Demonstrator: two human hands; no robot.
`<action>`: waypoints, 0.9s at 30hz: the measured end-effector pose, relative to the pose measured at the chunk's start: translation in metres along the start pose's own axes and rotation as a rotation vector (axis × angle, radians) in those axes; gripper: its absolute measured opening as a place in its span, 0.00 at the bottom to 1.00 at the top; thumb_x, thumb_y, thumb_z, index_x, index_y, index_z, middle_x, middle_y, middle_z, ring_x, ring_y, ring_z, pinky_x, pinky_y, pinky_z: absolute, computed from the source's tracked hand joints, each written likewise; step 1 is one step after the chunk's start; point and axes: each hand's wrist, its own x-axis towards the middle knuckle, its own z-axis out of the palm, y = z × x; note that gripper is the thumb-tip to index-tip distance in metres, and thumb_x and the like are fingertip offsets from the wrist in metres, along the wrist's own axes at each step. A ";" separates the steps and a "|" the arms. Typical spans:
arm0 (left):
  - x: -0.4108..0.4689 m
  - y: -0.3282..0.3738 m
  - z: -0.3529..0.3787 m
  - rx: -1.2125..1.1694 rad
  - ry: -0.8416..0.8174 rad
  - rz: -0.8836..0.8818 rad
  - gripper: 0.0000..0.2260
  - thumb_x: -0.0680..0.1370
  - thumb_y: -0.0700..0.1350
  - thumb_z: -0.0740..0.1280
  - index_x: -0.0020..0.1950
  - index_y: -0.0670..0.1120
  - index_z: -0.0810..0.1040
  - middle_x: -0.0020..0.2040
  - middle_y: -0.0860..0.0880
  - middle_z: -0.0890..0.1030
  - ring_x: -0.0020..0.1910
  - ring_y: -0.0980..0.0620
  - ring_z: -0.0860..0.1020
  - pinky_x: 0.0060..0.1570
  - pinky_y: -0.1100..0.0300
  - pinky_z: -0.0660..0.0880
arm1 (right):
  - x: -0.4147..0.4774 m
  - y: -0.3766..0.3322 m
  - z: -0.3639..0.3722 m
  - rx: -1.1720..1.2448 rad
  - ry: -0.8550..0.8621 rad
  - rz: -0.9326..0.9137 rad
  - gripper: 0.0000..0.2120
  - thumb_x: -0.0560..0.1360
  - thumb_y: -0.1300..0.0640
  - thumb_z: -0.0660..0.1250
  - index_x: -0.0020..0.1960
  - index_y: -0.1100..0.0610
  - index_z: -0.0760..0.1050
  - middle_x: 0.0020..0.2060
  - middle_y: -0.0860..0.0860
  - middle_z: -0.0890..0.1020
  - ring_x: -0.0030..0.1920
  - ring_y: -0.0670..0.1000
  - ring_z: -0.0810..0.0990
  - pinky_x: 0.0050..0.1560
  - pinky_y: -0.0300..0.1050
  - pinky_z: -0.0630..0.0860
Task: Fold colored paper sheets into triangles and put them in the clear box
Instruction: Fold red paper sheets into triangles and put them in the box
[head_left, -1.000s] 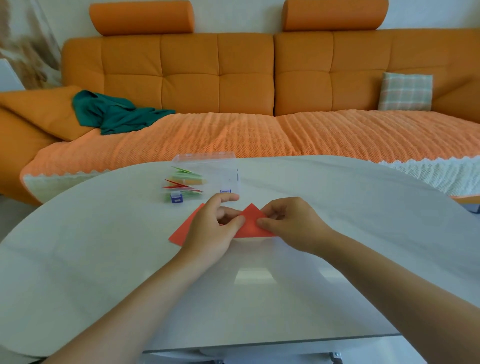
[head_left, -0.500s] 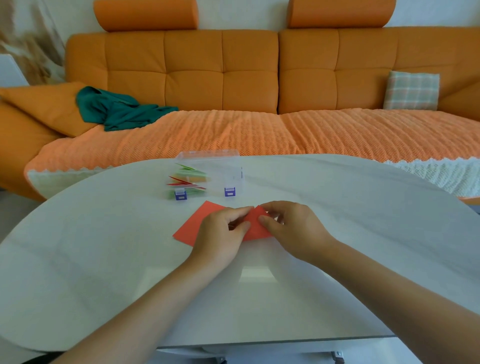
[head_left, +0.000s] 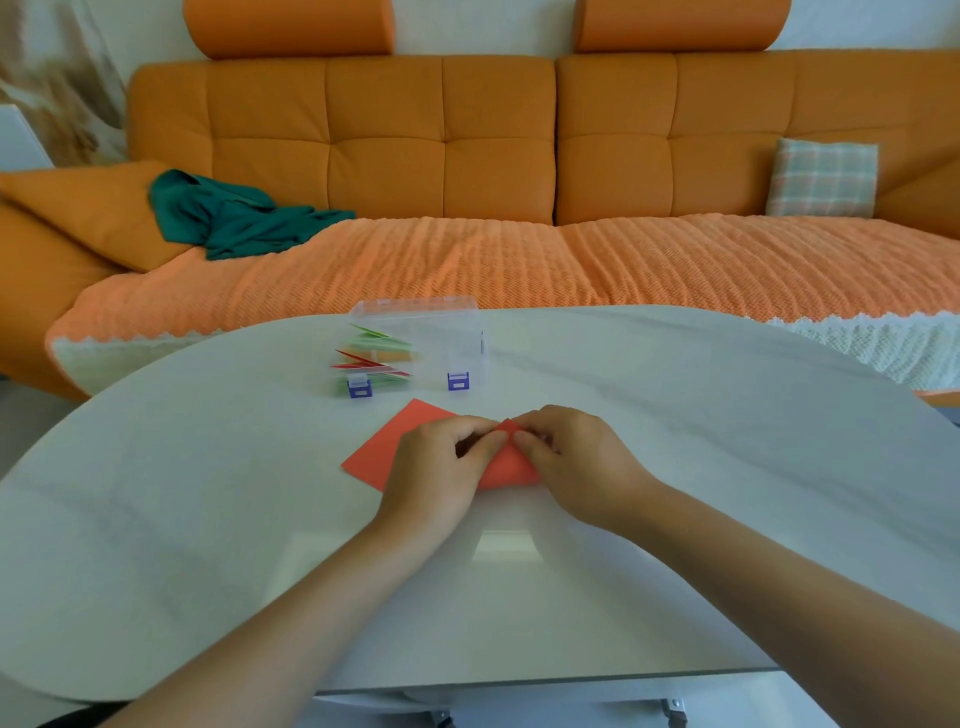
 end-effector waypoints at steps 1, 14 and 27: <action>0.000 0.001 0.000 0.001 0.003 -0.001 0.05 0.78 0.46 0.71 0.51 0.52 0.86 0.45 0.62 0.85 0.46 0.66 0.80 0.49 0.72 0.73 | 0.000 -0.001 -0.001 0.038 -0.003 0.023 0.14 0.83 0.54 0.59 0.60 0.46 0.81 0.53 0.43 0.83 0.53 0.46 0.78 0.58 0.43 0.74; -0.002 0.007 -0.001 -0.022 0.041 -0.008 0.12 0.80 0.45 0.69 0.62 0.52 0.83 0.52 0.64 0.82 0.51 0.71 0.78 0.54 0.76 0.71 | 0.000 -0.005 -0.003 0.271 0.057 0.151 0.12 0.82 0.53 0.62 0.48 0.49 0.83 0.41 0.45 0.84 0.44 0.48 0.81 0.45 0.42 0.76; -0.003 0.007 0.001 0.063 0.008 0.052 0.12 0.81 0.45 0.68 0.63 0.50 0.82 0.48 0.51 0.84 0.49 0.56 0.80 0.51 0.62 0.75 | -0.003 -0.008 -0.002 -0.085 0.004 -0.027 0.15 0.84 0.54 0.55 0.54 0.50 0.82 0.42 0.49 0.79 0.46 0.50 0.76 0.50 0.47 0.72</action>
